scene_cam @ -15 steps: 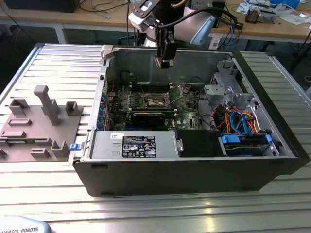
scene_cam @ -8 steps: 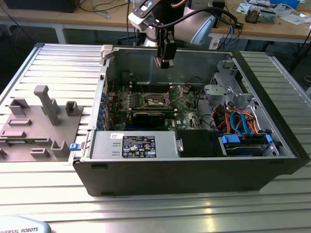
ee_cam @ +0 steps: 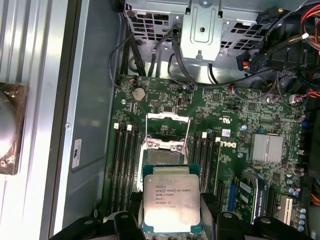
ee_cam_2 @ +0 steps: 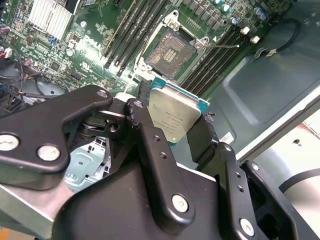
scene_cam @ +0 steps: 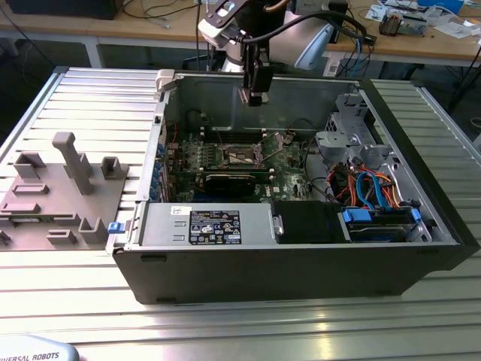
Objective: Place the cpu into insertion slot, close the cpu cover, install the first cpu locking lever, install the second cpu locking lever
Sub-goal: 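Place the cpu into insertion slot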
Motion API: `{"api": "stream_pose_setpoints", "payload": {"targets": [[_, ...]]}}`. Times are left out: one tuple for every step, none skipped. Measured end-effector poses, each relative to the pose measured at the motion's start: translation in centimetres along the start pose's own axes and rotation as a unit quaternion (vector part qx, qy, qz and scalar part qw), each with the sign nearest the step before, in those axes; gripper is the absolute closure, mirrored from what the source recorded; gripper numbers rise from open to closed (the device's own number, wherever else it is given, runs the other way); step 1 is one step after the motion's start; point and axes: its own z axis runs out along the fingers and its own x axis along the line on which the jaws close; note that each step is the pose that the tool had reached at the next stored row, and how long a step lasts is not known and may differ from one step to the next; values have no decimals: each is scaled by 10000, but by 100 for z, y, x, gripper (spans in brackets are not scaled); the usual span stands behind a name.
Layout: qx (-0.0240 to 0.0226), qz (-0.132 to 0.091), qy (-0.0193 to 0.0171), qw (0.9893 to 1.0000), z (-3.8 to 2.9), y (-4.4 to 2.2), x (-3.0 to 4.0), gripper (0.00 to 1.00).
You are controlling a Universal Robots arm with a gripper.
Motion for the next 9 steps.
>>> {"api": "stream_pose_setpoints", "payload": {"targets": [[0,5,0,10000,0,0,0,46],[0,11,0,10000,0,0,0,46],[0,16,0,10000,0,0,0,46],[0,20,0,10000,0,0,0,46],[0,24,0,10000,0,0,0,46],[-1,28,0,10000,0,0,0,46],[-1,35,-1,10000,0,0,0,46],[-1,39,-1,10000,0,0,0,46],[-1,46,0,10000,0,0,0,46]]}}
